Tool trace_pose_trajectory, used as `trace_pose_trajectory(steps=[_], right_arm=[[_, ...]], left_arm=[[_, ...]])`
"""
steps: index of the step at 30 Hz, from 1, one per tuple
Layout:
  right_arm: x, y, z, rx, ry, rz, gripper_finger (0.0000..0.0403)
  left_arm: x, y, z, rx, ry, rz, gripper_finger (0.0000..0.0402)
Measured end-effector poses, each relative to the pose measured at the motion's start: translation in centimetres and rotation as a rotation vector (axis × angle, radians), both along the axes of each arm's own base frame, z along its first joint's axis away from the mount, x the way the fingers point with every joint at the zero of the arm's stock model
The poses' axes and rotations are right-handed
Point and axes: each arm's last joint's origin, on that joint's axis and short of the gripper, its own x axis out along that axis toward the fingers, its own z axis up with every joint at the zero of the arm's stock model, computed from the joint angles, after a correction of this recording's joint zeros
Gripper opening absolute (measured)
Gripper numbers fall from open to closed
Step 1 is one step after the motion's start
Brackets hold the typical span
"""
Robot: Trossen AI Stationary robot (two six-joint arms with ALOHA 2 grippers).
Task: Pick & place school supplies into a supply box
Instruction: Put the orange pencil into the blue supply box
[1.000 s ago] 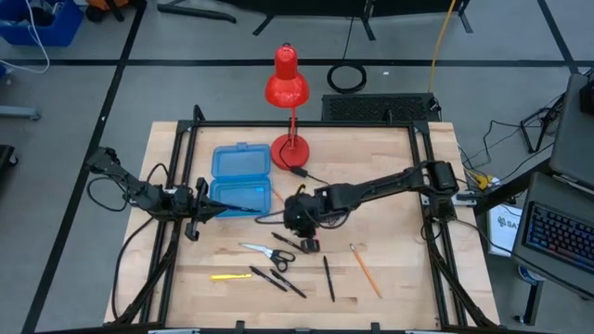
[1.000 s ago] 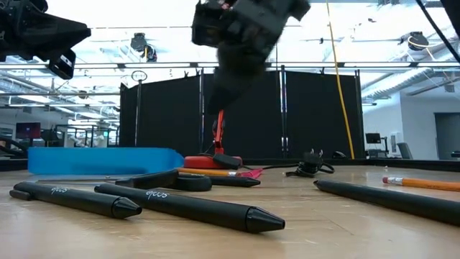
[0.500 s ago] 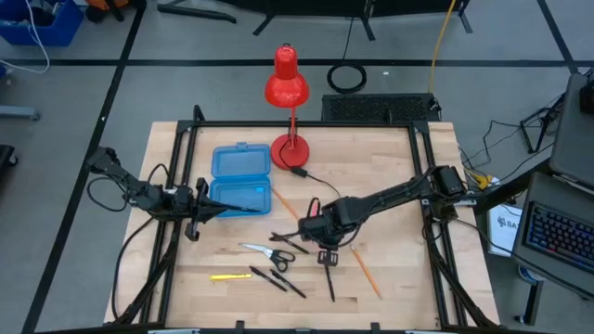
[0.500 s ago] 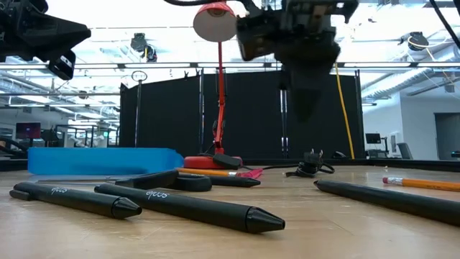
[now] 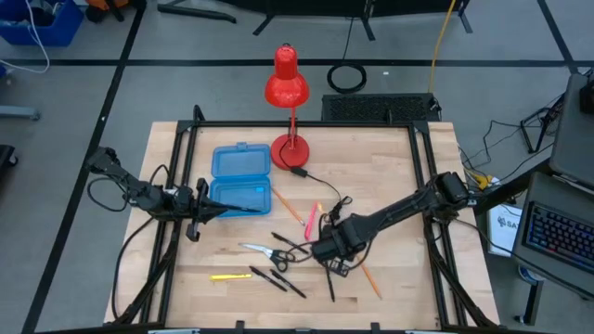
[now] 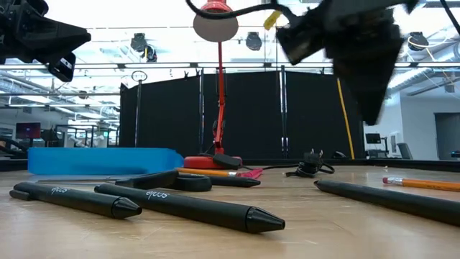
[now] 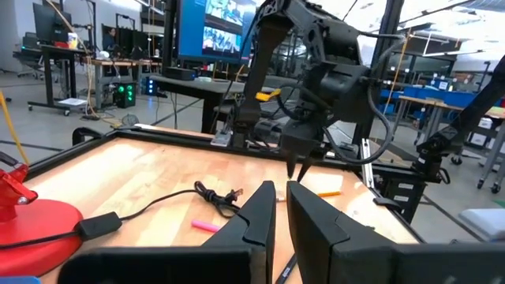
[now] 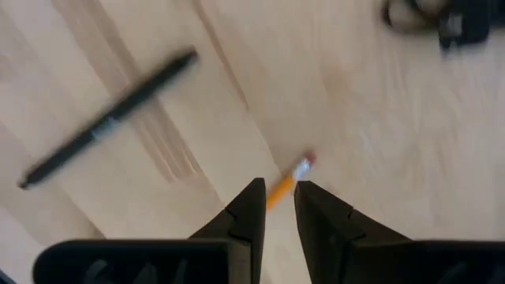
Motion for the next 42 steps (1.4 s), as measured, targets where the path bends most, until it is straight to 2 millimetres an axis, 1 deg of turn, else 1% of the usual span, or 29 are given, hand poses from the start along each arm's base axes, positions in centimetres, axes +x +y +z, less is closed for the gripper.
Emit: trace_pose_trajectory(steps=[4, 9, 12, 14, 16, 18, 25, 28, 33, 38, 42], right_arm=[[-0.9, 0.9, 0.0, -0.025, 0.043, -0.044, 0.0059], [-1.8, 1.3, 0.1, -0.062, 0.100, -0.098, 0.0059], [-2.3, 1.7, -0.4, -0.056, 0.135, -0.117, 0.0060], [-2.6, 2.0, -0.8, -0.058, 0.142, -0.118, 0.0068], [-3.0, 2.3, -1.2, -0.058, 0.155, -0.143, 0.0085], [-3.5, 2.4, -1.6, -0.049, 0.190, -0.179, 0.0112], [-4.6, 3.0, -2.7, -0.041, 0.255, -0.253, 0.0231], [-4.7, 3.3, -3.2, 0.000, 0.256, -0.283, 0.0257], [-4.1, 3.8, -3.7, 0.058, 0.198, -0.300, 0.0262], [-3.5, 4.0, -3.8, 0.083, 0.131, -0.317, 0.0247], [-3.7, 3.8, -4.8, 0.074, 0.111, -0.330, 0.0234]], left_arm=[[0.0, 0.0, 0.0, 0.000, -0.001, 0.000, 0.0037], [0.0, 0.0, 0.0, -0.001, 0.000, 0.000, 0.0037], [0.0, 0.0, 0.0, 0.000, 0.000, 0.000, 0.0037], [0.0, 0.0, 0.0, 0.000, 0.000, 0.000, 0.0037], [0.0, 0.0, 0.0, 0.000, 0.000, 0.000, 0.0037], [0.0, 0.0, 0.0, 0.000, 0.000, 0.000, 0.0037], [0.0, 0.0, 0.0, 0.000, 0.000, 0.000, 0.0037], [0.0, 0.0, 0.0, 0.000, 0.001, 0.000, 0.0037], [0.0, 0.0, 0.0, 0.000, 0.001, 0.000, 0.0037], [0.0, 0.0, 0.0, 0.001, 0.001, 0.000, 0.0037], [0.0, 0.0, -0.1, 0.004, 0.006, 0.000, 0.0037]])
